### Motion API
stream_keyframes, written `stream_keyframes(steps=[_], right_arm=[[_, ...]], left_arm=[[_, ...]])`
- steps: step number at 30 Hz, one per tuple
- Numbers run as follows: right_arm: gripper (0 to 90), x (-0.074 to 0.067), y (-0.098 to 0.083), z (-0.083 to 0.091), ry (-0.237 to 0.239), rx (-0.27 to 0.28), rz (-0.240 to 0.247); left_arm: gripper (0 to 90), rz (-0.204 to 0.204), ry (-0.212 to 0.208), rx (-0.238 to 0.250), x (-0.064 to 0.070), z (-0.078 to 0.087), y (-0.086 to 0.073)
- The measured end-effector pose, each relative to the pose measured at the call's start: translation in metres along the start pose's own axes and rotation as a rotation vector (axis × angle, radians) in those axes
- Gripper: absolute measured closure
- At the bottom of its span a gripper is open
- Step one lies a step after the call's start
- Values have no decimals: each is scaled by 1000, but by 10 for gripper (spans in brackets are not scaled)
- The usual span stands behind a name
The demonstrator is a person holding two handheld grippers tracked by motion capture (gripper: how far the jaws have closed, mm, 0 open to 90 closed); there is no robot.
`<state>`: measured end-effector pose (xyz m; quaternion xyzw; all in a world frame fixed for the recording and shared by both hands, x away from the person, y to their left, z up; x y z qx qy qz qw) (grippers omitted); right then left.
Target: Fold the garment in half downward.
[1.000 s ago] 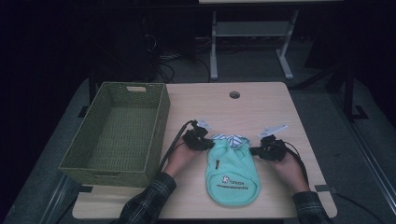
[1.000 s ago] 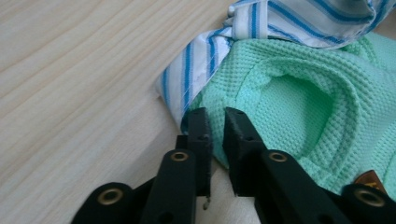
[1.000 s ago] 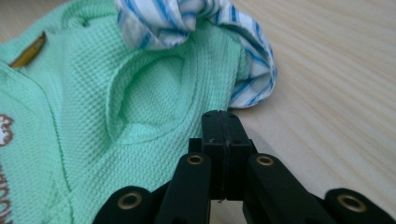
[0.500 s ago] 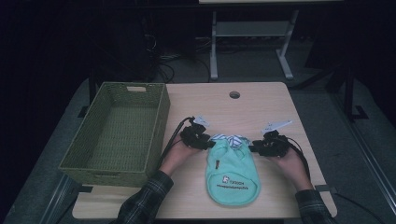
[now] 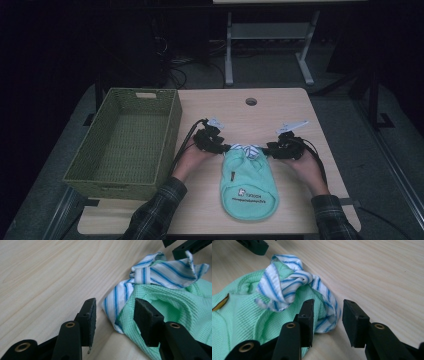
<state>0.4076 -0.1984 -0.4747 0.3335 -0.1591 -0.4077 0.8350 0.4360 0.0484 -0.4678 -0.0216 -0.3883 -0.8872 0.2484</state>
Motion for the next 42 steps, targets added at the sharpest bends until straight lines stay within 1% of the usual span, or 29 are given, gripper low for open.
stream_keyframes(steps=[1, 2, 5, 7, 8, 10, 11, 12, 13, 14, 15, 16, 17, 18, 20, 21, 22, 24, 26, 28, 31, 32, 33, 36, 39, 42], right_arm=[[611, 0, 1, -1, 4, 4, -4], [607, 1, 2, -3, 8, 5, -12], [604, 2, 5, -8, 18, 10, -21], [599, 2, 6, -13, 25, 11, -33], [601, 2, 7, -15, 30, 8, -41], [606, 2, 6, -20, 34, 1, -40], [616, 1, 6, -22, 37, -5, -42], [622, 1, 5, -24, 39, -9, -38], [625, 1, 4, -26, 35, -11, -24], [625, 0, 3, -28, 36, -22, -25], [633, -1, 2, -29, 35, -31, -25], [639, 0, 1, -30, 36, -31, -13], [642, -1, 1, -31, 35, -34, -7], [654, -1, 0, -31, 32, -42, 3], [680, -3, 0, -31, 32, -42, 10], [697, -4, 0, -31, 28, -41, 18], [728, -4, -1, -31, 28, -39, 26], [766, -5, -1, -31, 38, -35, 27], [799, -5, -1, -31, 55, -38, 6], [813, -5, -2, -31, 57, -38, 9], [823, -6, -2, -31, 54, -38, 10], [825, -7, -2, -30, 53, -38, 11], [826, -6, -2, -31, 54, -36, 14], [829, -6, -3, -31, 54, -33, 14], [836, -7, -2, -31, 53, -33, 9], [842, -8, -1, -30, 41, -36, 25]], left_arm=[[517, 1, -1, -1, -1, -1, 0], [514, 10, -2, 10, -2, -3, 1], [511, 10, -6, 2, -5, -8, 1], [511, 21, -7, 6, -6, -12, 1], [510, 19, -5, -2, -8, -14, 0], [511, 31, 0, -2, -10, -18, -1], [511, 27, -1, -13, -12, -19, -2], [511, 30, 0, -11, -12, -21, -3], [512, 22, 2, -17, -13, -23, -4], [515, 12, 6, -30, -13, -24, -5], [517, 9, 8, -36, -13, -25, -6], [518, 8, 6, -41, -13, -26, -7], [520, 6, 5, -35, -14, -26, -7], [522, 7, 4, -33, -14, -26, -7], [520, -5, 7, -29, -14, -27, -7], [520, -3, 8, -25, -14, -27, -8], [519, -4, 12, -26, -13, -27, -8], [519, -15, 20, -37, -12, -27, -7], [516, -19, 27, -45, -11, -28, -7], [517, -24, 28, -50, -11, -29, -6], [562, -37, 32, -52, -9, -30, -5], [605, -46, 30, -54, -8, -30, -5], [664, -46, 24, -54, -6, -31, -5], [783, -40, 5, -63, -4, -32, -4], [838, -30, -7, -66, -5, -32, -4], [849, -21, -2, -69, -4, -31, -4]])
Point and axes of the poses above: each handheld gripper's, and its own axes: z roughly backward along the jaws, y roughly out of its top, x roughly to its right, the point moved 4 cm from there along -z, roughly forward along the jaws, and after that the axes turned 10 degrees about -y, right-handed, at the moved point
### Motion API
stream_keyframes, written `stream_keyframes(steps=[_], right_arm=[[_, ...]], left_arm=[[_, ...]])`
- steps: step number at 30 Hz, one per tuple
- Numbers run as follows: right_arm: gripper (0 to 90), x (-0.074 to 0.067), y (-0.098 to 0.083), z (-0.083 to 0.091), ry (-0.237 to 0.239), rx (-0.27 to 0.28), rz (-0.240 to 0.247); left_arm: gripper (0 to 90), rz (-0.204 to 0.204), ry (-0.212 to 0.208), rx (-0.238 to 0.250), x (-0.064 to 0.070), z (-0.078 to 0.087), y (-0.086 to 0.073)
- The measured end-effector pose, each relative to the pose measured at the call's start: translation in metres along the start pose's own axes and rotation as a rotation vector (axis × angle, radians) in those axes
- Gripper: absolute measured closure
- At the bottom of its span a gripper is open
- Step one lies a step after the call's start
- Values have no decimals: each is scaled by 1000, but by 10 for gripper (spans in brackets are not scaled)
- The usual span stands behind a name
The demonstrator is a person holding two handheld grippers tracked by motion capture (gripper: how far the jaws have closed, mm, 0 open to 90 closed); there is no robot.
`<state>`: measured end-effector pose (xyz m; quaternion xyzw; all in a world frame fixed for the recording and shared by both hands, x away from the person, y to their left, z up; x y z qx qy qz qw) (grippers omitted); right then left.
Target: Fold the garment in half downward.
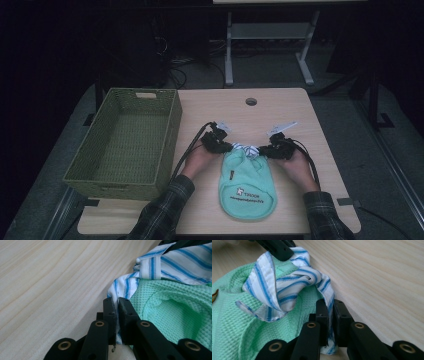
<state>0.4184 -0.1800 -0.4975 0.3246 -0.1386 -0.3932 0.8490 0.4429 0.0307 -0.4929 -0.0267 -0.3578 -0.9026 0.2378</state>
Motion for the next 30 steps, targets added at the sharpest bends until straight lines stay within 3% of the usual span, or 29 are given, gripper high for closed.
stream_keyframes(steps=[6, 11, 19, 30], right_arm=[[852, 1, 3, 3, -13, 16, -3], [855, 3, 9, 16, -22, 63, 0], [856, -1, 17, 37, -30, 134, 11], [855, -8, 29, 71, -30, 234, 37]], left_arm=[[854, 12, 0, 16, -1, 8, 2], [856, 7, 2, 76, 5, 25, 9], [856, -47, 21, 118, 20, 49, 18], [856, -80, 29, 203, 36, 77, 31]])
Point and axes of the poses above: each handheld gripper's, and its own axes: z roughly backward along the jaws, y roughly out of its top, x roughly to its right, the point moved 4 cm from there along -z, roughly forward along the jaws, and after that the axes turned 10 degrees about -y, right-handed, at the moved point
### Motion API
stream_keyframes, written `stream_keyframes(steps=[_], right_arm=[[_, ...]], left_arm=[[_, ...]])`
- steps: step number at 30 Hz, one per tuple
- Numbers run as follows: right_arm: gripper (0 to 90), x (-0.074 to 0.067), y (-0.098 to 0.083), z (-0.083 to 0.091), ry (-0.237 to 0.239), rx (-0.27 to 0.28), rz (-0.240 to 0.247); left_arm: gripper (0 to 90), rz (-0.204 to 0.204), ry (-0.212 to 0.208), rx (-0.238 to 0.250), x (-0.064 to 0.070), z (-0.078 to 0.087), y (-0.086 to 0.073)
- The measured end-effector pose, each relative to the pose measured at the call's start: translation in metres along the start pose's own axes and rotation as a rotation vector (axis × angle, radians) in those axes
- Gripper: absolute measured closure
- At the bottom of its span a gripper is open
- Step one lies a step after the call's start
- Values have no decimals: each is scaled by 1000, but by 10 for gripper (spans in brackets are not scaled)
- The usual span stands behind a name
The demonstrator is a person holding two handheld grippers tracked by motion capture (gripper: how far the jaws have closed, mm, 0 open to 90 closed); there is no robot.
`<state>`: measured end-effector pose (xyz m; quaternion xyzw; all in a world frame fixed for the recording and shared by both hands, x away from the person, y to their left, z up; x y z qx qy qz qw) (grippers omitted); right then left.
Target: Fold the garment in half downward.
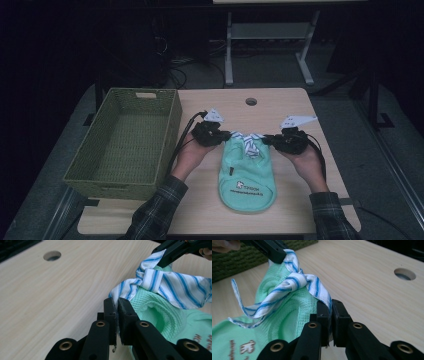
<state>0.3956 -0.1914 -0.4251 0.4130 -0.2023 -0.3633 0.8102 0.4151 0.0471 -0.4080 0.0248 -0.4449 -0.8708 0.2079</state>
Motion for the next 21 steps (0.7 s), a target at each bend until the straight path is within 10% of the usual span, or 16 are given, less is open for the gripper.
stream_keyframes(steps=[10, 21], right_arm=[[854, -9, 19, 25, 0, 67, 28], [846, -18, 4, 16, -16, 37, 64]], left_arm=[[856, -61, 7, 41, 15, 28, 19], [850, -101, 18, 19, 21, 17, 2]])
Point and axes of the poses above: each handheld gripper's, and its own axes: z roughly backward along the jaws, y roughly out of its top, x roughly to its right, the point moved 4 cm from there along -z, roughly forward along the jaws, and after that the axes turned 10 degrees about -y, right-handed, at the moved point
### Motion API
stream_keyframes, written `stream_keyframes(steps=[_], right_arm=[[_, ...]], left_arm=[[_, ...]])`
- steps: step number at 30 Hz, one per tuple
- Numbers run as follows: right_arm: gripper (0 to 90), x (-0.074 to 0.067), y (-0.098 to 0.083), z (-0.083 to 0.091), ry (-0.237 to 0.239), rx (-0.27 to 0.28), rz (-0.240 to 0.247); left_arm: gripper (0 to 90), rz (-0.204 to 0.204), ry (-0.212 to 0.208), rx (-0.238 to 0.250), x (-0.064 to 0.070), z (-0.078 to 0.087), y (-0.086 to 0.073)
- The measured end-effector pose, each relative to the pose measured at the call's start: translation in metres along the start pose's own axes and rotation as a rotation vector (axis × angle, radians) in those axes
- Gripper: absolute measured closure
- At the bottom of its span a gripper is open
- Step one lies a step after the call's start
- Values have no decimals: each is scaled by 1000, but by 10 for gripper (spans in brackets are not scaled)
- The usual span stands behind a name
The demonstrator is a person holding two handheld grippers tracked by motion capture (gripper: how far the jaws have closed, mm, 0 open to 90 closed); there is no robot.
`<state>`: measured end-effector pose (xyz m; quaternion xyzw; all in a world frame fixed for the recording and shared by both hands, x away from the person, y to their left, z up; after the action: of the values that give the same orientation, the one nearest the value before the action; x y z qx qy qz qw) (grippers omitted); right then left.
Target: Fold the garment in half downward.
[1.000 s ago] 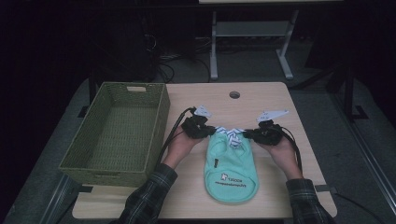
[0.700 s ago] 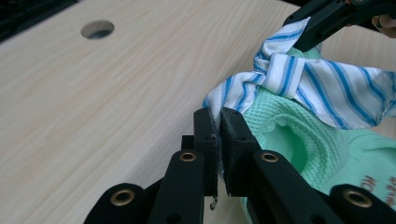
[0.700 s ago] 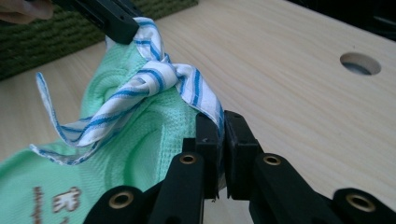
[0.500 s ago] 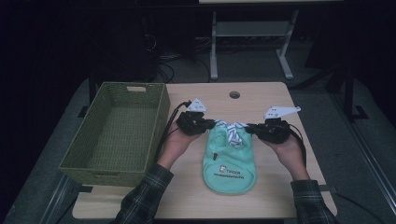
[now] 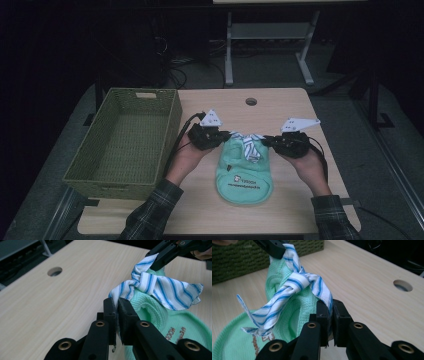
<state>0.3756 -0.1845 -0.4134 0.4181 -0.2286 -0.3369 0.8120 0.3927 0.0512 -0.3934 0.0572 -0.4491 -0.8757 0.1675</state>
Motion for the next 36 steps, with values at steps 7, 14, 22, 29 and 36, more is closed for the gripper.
stream_keyframes(steps=[7, 14, 22, 29, 36], right_arm=[[846, 3, 8, 7, -46, 66, 25], [838, -1, 19, 19, -59, 144, 43], [836, -19, -7, 8, -45, 75, 110], [832, -25, -15, 6, -42, 56, 114], [821, -35, -22, 9, -20, 70, 121]], left_arm=[[849, -48, 42, 70, 0, 10, 15], [841, -78, 54, 85, 6, 19, 18], [836, -106, 36, 3, 18, 9, -9], [828, -122, 30, -4, 30, 10, -16], [819, -120, 10, -6, 37, 13, -23]])
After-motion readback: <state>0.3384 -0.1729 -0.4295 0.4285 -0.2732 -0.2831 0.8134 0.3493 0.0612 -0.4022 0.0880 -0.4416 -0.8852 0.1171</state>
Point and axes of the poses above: each handheld gripper's, and its own axes: z roughly backward along the jaws, y roughly out of its top, x roughly to its right, the point moved 4 cm from there along -z, roughly forward along the jaws, and after that the axes turned 10 degrees about -y, right-handed, at the moved point
